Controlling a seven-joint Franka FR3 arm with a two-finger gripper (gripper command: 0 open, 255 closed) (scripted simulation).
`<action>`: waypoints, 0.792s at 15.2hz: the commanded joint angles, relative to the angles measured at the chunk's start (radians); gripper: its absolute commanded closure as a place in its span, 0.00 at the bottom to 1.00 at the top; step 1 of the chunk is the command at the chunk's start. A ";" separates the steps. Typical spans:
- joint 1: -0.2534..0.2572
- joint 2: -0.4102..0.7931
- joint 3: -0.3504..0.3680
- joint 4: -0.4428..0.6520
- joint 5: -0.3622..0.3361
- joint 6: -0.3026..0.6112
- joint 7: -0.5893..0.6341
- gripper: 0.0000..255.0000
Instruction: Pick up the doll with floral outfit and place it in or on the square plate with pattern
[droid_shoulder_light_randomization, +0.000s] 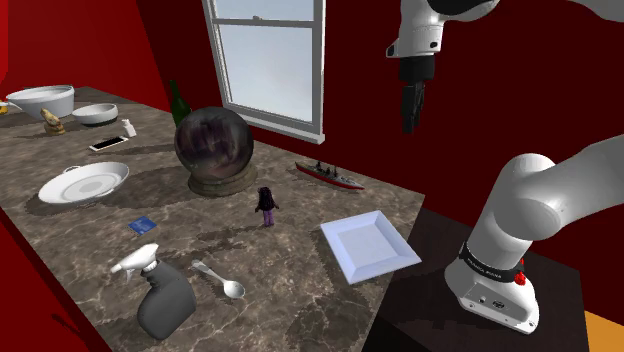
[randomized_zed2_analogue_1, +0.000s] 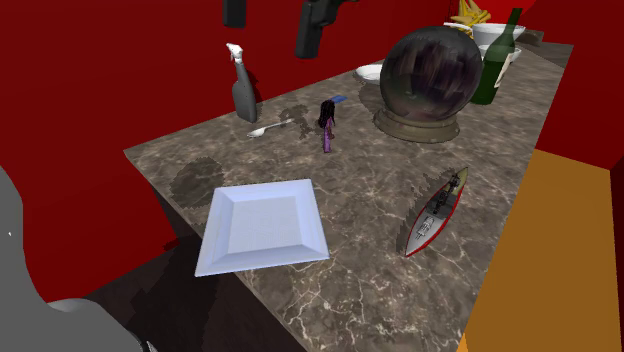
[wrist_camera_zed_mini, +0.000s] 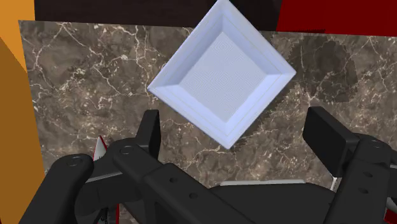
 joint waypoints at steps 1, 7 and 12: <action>0.000 0.000 0.000 0.000 0.000 0.000 0.000 0.00; 0.026 0.111 0.103 -0.032 0.049 0.205 0.096 0.00; 0.041 0.240 0.185 -0.017 0.066 0.369 0.177 0.00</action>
